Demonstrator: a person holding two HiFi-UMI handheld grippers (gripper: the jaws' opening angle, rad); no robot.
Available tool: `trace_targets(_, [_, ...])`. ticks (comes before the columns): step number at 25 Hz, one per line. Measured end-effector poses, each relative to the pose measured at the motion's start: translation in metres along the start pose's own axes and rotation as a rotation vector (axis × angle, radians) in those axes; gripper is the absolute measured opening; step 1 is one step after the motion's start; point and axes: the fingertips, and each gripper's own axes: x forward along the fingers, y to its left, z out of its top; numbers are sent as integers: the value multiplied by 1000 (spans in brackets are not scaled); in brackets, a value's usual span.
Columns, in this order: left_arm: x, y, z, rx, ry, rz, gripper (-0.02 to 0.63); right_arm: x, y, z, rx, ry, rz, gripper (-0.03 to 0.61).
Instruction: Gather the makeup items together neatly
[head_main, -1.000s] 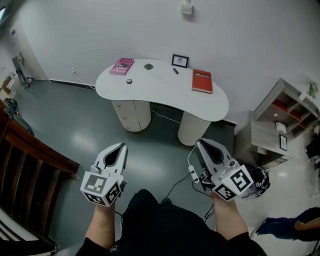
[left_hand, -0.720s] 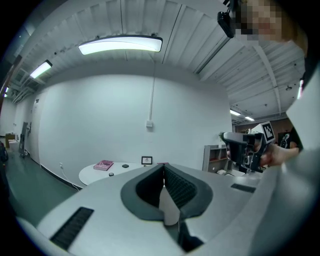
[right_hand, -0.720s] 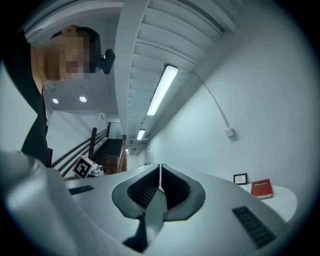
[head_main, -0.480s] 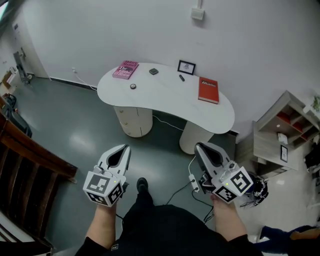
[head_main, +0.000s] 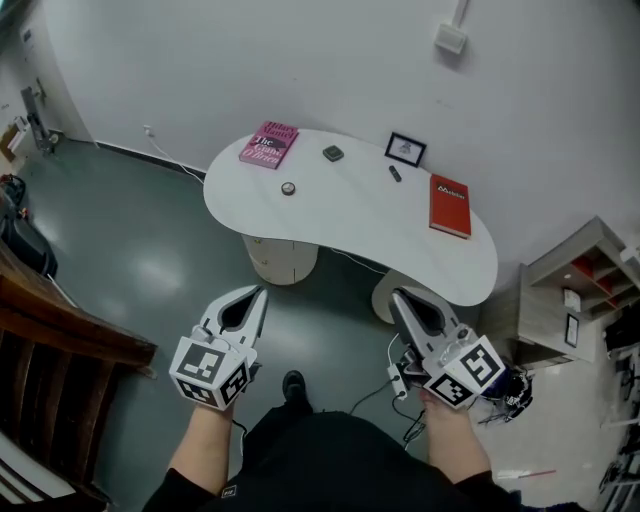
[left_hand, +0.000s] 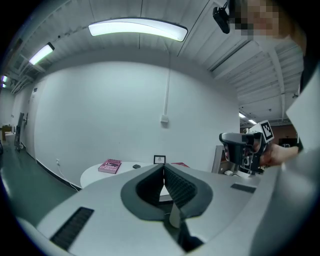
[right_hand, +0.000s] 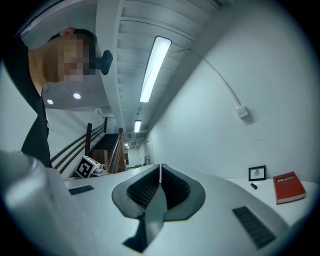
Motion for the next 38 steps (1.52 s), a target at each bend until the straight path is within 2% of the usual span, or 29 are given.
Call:
trace_targets(7, [27,65,9,-9,3,-43,14,80,-4,-9,8,40,6,38])
trace_targets(12, [39,86,10,-25,-20,-48,14,109,-19,-13,17,62,-1,37])
trace_targets(18, [67,110,6,-35,3,-41,14,142,-42,-21,33,66,28,37])
trace_targets(25, [125,131,11,-30,35,-20,14,171,-105,-22,75,46,39,38])
trace_targets(38, [276,161,37,-25,87,23,14,222,-251,-12,112,51,67,38])
